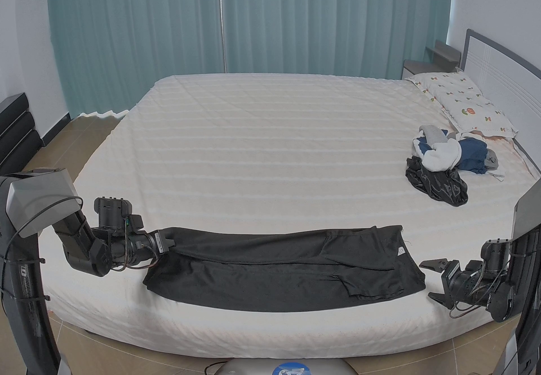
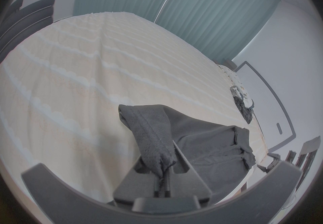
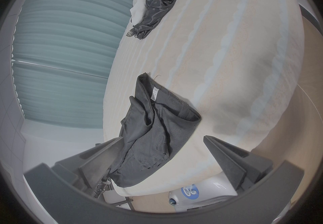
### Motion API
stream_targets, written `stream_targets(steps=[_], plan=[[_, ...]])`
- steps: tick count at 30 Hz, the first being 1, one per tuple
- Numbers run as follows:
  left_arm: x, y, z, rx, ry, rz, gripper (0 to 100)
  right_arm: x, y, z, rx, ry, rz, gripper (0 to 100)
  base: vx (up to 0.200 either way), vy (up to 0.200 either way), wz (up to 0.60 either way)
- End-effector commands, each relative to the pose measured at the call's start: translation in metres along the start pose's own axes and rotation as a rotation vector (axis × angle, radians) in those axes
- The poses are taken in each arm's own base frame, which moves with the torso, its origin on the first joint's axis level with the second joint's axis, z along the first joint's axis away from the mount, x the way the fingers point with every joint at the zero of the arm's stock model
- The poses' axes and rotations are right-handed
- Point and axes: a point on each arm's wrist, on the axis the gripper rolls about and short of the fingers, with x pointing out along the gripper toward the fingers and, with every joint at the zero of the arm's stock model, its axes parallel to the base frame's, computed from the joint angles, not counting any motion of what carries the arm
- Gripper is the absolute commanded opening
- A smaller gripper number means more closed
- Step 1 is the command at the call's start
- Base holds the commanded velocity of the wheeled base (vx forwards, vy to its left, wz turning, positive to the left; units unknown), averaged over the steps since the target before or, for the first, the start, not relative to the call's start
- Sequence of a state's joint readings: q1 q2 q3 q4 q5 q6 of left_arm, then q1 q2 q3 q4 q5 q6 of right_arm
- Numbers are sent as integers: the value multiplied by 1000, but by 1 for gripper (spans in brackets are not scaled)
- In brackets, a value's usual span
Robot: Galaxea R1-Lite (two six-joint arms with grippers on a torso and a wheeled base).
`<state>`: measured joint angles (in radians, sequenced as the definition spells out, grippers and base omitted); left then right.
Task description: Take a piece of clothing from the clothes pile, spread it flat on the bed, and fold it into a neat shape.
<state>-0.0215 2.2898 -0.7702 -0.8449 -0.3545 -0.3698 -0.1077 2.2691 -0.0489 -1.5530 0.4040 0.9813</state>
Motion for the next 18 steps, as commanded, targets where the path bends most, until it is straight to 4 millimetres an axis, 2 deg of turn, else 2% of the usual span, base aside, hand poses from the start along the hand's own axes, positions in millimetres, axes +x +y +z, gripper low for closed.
stream_targets(steps=[1, 3, 16, 18], plan=[[-6, -16, 3, 1, -17, -13, 0, 0, 1, 1, -4, -7, 9, 100, 0, 0, 0], [-5, -29, 4, -8, -32, 5, 0, 0, 1, 1, -4, -7, 9, 100, 0, -200, 0], [-9, -76, 1, 38, -6, 62, 0, 0, 1, 1, -4, -7, 9, 100, 0, -200, 0], [-13, -89, 1, 52, 17, 87, 0, 0, 1, 1, -4, -7, 9, 100, 0, -200, 0]])
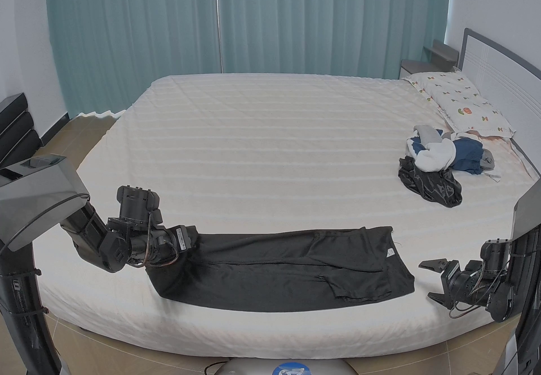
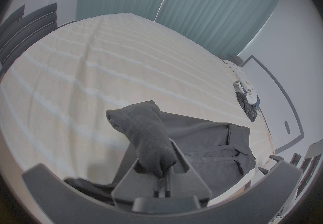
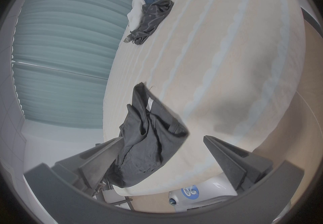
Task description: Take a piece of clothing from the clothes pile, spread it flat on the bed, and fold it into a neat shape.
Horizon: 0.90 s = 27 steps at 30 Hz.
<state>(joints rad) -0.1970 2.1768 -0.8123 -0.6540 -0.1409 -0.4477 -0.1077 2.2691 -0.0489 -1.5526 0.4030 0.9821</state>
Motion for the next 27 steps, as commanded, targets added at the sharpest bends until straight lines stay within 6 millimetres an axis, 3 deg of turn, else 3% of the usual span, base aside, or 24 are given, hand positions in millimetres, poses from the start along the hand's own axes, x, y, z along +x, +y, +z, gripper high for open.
stream_targets(steps=[1, 16, 25, 27], plan=[[-11, -25, 7, 35, 0, -1, 0, 0, 1, 1, -6, -6, 10, 100, 0, -200, 0], [-13, -92, 1, 65, 65, 63, 0, 0, 1, 0, -6, -4, 10, 100, 0, -200, 0], [1, -127, -12, 68, 154, 61, 0, 0, 1, 0, -7, 0, 7, 100, 0, -200, 0], [13, -140, -11, 49, 166, 71, 0, 0, 0, -1, -21, 4, 2, 100, 0, -200, 0]])
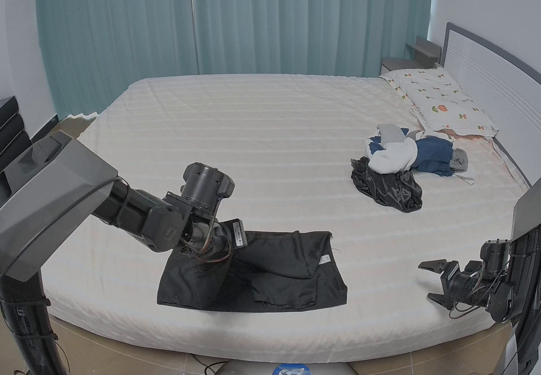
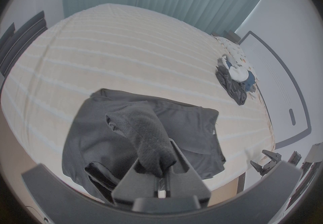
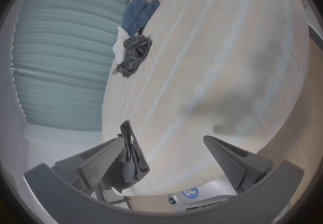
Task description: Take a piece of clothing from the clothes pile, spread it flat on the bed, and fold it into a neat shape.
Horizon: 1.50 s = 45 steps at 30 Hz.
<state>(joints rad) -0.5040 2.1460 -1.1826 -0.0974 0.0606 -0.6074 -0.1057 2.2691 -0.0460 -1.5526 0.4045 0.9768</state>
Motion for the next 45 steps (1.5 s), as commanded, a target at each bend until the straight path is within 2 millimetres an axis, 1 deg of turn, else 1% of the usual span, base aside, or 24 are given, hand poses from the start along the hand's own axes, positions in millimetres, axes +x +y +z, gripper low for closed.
stream_targets(steps=[1, 5, 7, 9, 10, 12, 13, 15, 17, 20, 23, 24, 29, 30, 32, 34, 39, 40, 41, 44, 45], plan=[[17, -18, 2, -3, 18, 7, 0, 0, 0, -1, -19, 0, 3, 100, 0, -200, 0], [24, -27, 1, 8, 46, 30, 0, 1, -1, -1, -23, 5, -1, 100, 0, -200, 0], [30, -34, 0, -15, 44, 33, 0, 1, -1, -2, -23, 7, 0, 100, 0, -200, 0], [35, -41, 1, -47, 31, 28, 0, 1, -1, -2, -25, 7, 0, 100, 0, 0, 0], [39, -42, 1, -55, 30, 27, 0, 1, -1, -2, -25, 7, 0, 100, 0, 0, 0], [40, -43, 2, -58, 28, 24, 0, 1, -1, -2, -25, 7, 0, 100, 0, 0, 0], [45, -46, 2, -73, 25, 28, 0, 1, -1, -2, -25, 7, 0, 100, 0, 0, 0], [47, -48, 0, -74, 32, 29, 0, 1, -1, -2, -25, 7, 0, 100, 0, 0, 0], [56, -52, 0, -89, 24, 33, 0, 1, -1, -2, -24, 7, -2, 100, 0, 0, 0], [62, -51, 0, -127, 16, 51, 0, 1, -1, -2, -26, 7, -2, 100, 0, 0, 0], [61, -52, 0, -147, 34, 48, 0, 1, -1, -2, -26, 7, -2, 100, 0, 0, 0], [61, -52, -2, -145, 43, 44, 100, 1, -1, -2, -26, 7, -2, 100, 0, 0, 0], [61, -54, 3, -161, 32, 24, 100, 1, -1, -2, -27, 7, -1, 100, 0, 0, 0], [60, -52, 6, -202, 32, 26, 100, 1, -1, -2, -27, 7, -1, 100, 0, 0, 0], [58, -52, 7, -222, 36, 21, 100, 1, -1, -2, -29, 7, -1, 100, 0, 0, 0], [41, -48, 15, -279, 55, -22, 100, 0, -1, -2, -32, 7, -4, 100, 0, 0, 0], [10, -22, 26, -327, 98, -80, 100, 0, -1, -2, -33, 7, -4, 100, 0, 0, 0], [7, -18, 27, -335, 102, -79, 100, 0, -1, -2, -33, 7, -4, 100, 0, 0, 0], [-1, -7, 26, -353, 124, -81, 100, 0, -2, -3, -31, 9, -7, 100, 0, 0, 0], [-10, 16, 20, -391, 161, -87, 100, -1, -2, -4, -30, 13, -12, 100, 0, 0, 0], [-10, 16, 20, -391, 161, -87, 100, -1, -2, -4, -30, 13, -12, 100, 0, 0, 0]])
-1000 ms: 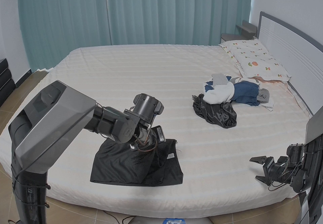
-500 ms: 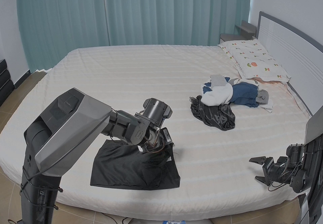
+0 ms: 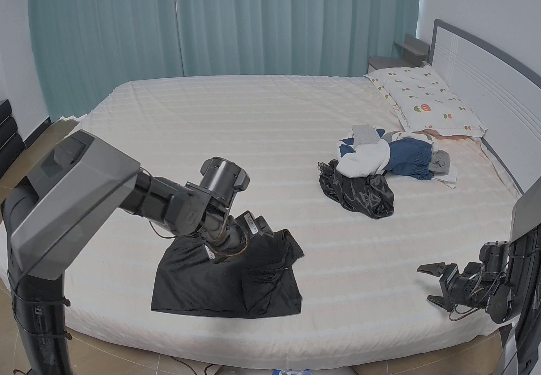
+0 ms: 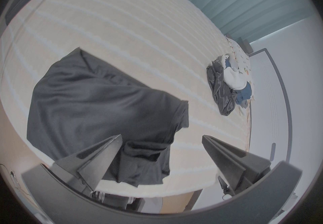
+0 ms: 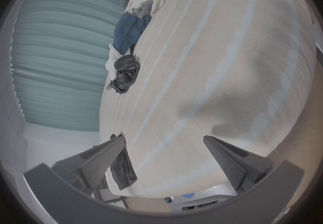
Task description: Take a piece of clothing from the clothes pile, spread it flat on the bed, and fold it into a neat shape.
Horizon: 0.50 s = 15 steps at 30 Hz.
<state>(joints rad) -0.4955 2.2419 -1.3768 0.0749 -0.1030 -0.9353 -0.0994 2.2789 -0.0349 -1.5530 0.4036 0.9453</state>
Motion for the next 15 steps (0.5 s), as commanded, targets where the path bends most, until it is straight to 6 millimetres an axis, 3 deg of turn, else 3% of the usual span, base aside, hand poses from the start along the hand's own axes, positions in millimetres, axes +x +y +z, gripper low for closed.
stream_targets(steps=[1, 4, 7, 15], plan=[[-37, 38, 9, -77, 7, -41, 100, -1, 0, 0, -3, -2, 3, 100, 0, 0, 0], [-36, 58, 5, -97, -6, -53, 100, -1, 0, 0, -3, -2, 3, 100, 0, 0, 0], [-34, 72, 4, -122, -25, -61, 100, -1, 0, 0, -3, -2, 3, 100, -200, 0, 0], [-29, 77, 6, -182, -35, -59, 100, 2, 0, 0, -12, -3, 3, 100, 0, 0, 0]])
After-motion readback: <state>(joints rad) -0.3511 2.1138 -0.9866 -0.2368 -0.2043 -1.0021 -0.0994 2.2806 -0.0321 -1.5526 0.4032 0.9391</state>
